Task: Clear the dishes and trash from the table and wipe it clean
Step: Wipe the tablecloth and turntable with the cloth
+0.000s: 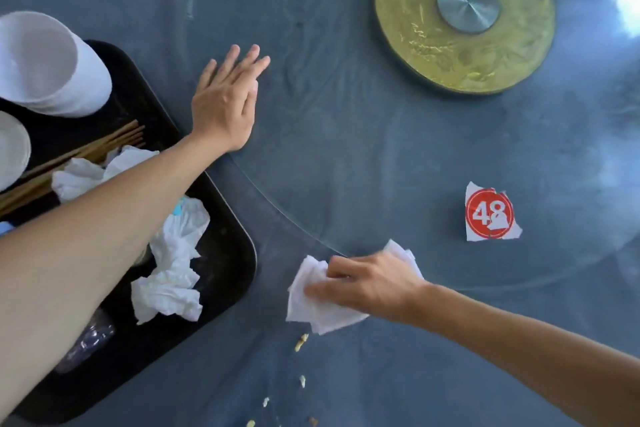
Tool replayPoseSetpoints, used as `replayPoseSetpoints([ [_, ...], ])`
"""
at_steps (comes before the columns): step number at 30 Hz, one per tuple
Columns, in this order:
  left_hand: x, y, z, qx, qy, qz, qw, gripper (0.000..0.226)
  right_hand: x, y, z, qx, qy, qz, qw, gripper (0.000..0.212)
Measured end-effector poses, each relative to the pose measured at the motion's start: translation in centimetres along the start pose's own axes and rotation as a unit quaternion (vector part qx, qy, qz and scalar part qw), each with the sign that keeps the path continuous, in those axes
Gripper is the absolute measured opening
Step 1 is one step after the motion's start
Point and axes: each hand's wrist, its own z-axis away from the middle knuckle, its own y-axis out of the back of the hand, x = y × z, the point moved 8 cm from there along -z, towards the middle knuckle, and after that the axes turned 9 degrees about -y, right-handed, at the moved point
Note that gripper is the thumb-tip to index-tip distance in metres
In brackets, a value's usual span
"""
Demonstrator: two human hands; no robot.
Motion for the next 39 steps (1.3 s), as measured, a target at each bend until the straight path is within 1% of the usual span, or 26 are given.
replayPoseSetpoints([
  [1, 0.0, 0.1, -0.1, 0.000, 0.004, -0.001, 1.000, 0.049, 0.5, 0.9, 1.7, 0.006, -0.008, -0.012, 1.000, 0.073],
  [2, -0.1, 0.2, -0.3, -0.003, 0.012, -0.001, 1.000, 0.050, 1.5, 2.3, 2.5, 0.032, -0.032, -0.032, 0.998, 0.067],
  [4, 0.7, 0.1, -0.6, -0.019, 0.037, 0.003, 0.999, 0.053, 4.3, 6.6, 2.3, 0.106, -0.084, -0.079, 0.988, 0.043],
  [6, 4.4, -0.3, -0.8, -0.025, 0.044, 0.030, 0.998, 0.051, 8.6, 12.2, 0.3, 0.221, -0.136, -0.123, 0.958, 0.028],
  [7, 7.3, -0.8, -0.8, -0.028, 0.037, 0.063, 0.997, 0.051, 11.6, 14.4, -0.8, 0.270, -0.173, -0.123, 0.939, 0.024],
  [8, 10.4, -1.7, -0.6, -0.042, 0.037, 0.108, 0.993, 0.051, 14.9, 16.0, -2.1, 0.293, -0.215, -0.103, 0.926, 0.022],
  [10, 15.5, -4.0, 0.5, -0.082, 0.064, 0.166, 0.981, 0.053, 21.4, 17.0, -4.3, 0.292, -0.302, -0.046, 0.907, 0.025],
  [11, 17.1, -5.0, 1.3, -0.087, 0.079, 0.165, 0.979, 0.055, 24.3, 16.2, -4.7, 0.279, -0.349, -0.028, 0.894, 0.028],
  [12, 18.1, -5.7, 2.0, -0.074, 0.081, 0.140, 0.984, 0.057, 26.0, 14.9, -4.6, 0.267, -0.394, -0.020, 0.879, 0.031],
  [13, 18.4, -5.9, 2.6, -0.057, 0.068, 0.093, 0.992, 0.058, 26.5, 13.5, -4.2, 0.259, -0.429, -0.010, 0.865, 0.033],
  [14, 18.3, -6.0, 3.0, -0.045, 0.055, 0.046, 0.996, 0.058, 26.1, 12.1, -3.8, 0.256, -0.446, 0.001, 0.858, 0.033],
  [15, 17.8, -6.1, 3.1, -0.039, 0.048, 0.011, 0.998, 0.057, 24.9, 11.0, -3.4, 0.261, -0.440, 0.010, 0.859, 0.032],
  [17, 17.2, -6.3, 3.3, -0.039, 0.042, -0.031, 0.998, 0.057, 22.0, 9.5, -2.7, 0.267, -0.405, 0.006, 0.875, 0.026],
  [21, 17.3, -6.7, 3.3, -0.034, 0.018, -0.051, 0.998, 0.057, 17.4, 7.2, -0.8, 0.264, -0.366, 0.006, 0.892, 0.015],
  [23, 16.9, -6.7, 3.2, -0.031, 0.014, -0.054, 0.998, 0.057, 15.8, 6.1, -0.8, 0.273, -0.375, 0.009, 0.886, 0.010],
  [25, 16.8, -6.7, 3.1, -0.031, 0.007, -0.054, 0.998, 0.057, 15.4, 5.9, -0.9, 0.299, -0.391, 0.015, 0.870, 0.012],
  [27, 16.7, -6.7, 3.0, -0.035, 0.002, -0.052, 0.998, 0.057, 15.1, 5.9, -0.9, 0.315, -0.391, 0.018, 0.864, 0.013],
  [29, 16.2, -6.8, 2.8, -0.036, -0.002, -0.052, 0.998, 0.057, 14.9, 5.6, -1.2, 0.313, -0.394, 0.015, 0.864, 0.015],
  [32, 15.3, -6.6, 2.4, -0.037, -0.012, -0.051, 0.998, 0.057, 14.4, 5.3, -2.2, 0.307, -0.411, 0.004, 0.858, 0.025],
  [35, 14.4, -6.1, 1.8, -0.035, -0.029, -0.048, 0.998, 0.057, 14.0, 5.3, -3.2, 0.309, -0.426, 0.000, 0.850, 0.029],
  [39, 12.8, -5.6, 0.7, -0.049, -0.044, -0.053, 0.996, 0.059, 13.2, 5.1, -4.9, 0.305, -0.409, -0.053, 0.858, 0.032],
])
